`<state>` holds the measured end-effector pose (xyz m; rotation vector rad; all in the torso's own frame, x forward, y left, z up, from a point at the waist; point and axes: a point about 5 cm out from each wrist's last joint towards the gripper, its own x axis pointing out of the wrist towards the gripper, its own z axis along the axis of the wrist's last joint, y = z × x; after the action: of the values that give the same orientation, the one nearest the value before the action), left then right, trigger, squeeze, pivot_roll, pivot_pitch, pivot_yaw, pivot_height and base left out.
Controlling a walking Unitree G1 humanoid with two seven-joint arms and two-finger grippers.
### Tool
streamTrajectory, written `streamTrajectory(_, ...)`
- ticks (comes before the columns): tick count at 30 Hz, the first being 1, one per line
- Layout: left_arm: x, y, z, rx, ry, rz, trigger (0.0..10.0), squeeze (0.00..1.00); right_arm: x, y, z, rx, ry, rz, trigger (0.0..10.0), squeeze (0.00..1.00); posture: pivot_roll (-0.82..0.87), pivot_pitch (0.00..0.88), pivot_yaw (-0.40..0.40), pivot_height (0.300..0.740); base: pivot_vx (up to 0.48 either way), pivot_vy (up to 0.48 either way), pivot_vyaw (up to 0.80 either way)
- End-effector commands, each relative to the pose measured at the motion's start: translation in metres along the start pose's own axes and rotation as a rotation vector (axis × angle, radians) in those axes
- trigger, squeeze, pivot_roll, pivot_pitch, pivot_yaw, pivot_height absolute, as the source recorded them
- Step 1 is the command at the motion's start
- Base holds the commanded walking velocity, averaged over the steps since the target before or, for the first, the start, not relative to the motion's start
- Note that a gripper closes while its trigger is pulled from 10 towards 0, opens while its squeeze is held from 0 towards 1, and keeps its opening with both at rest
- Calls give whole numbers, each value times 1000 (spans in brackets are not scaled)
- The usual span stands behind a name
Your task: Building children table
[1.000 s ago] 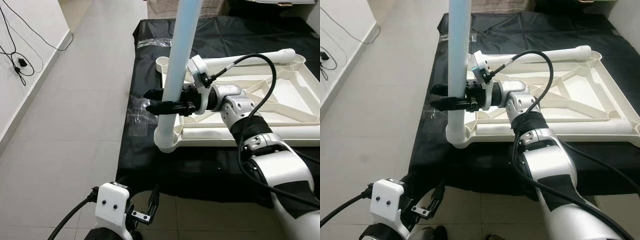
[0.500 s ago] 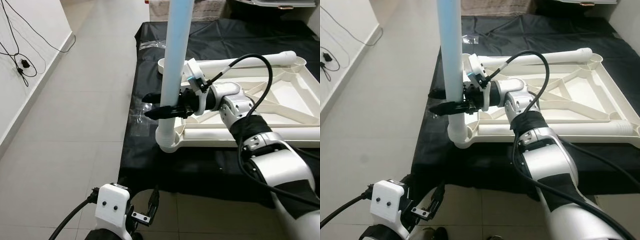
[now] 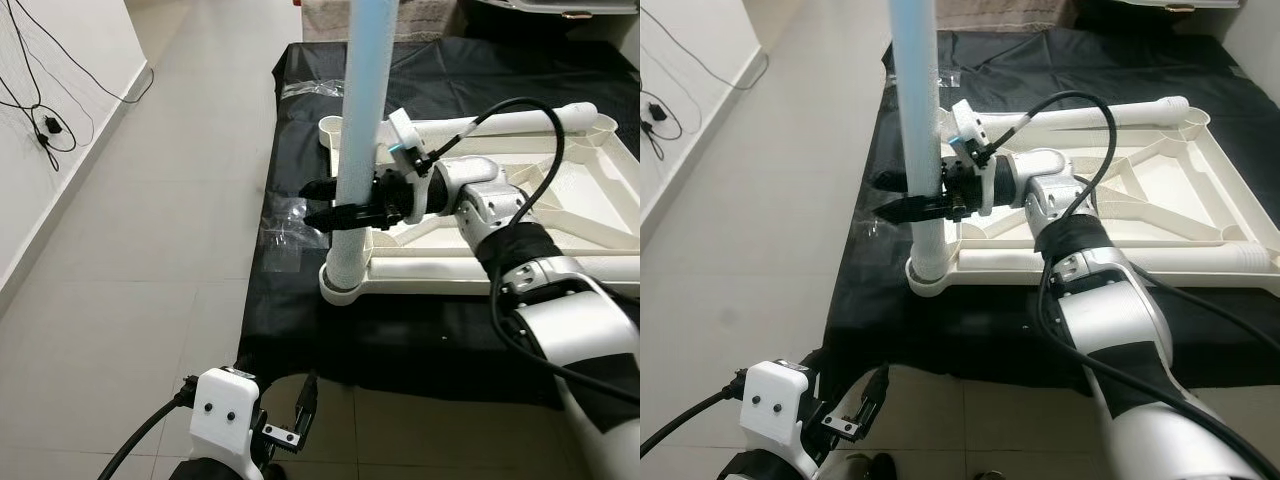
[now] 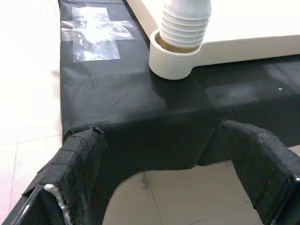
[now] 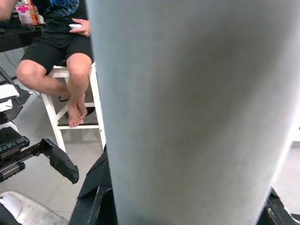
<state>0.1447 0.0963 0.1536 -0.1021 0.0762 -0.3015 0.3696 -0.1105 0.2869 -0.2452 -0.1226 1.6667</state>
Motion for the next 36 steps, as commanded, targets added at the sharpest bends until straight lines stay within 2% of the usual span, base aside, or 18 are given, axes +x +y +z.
streamTrajectory(1,-4,-5,0,-9,14,-14,10000,0,1,3,-8,21,21,19,10000,0,84,242,-1,740,0,0,0)
streamTrajectory(14,-4,-5,0,-8,14,-13,10000,0,8,7,-13,38,-3,46,10000,0,87,248,2,740,0,0,0)
streamTrajectory(28,-2,-3,1,11,7,-21,10000,0,23,13,-20,45,-40,102,10000,0,89,243,4,740,0,0,0)
streamTrajectory(36,6,9,3,57,-12,-10,10000,0,23,12,-30,27,-46,49,10000,0,69,229,1,740,0,0,0)
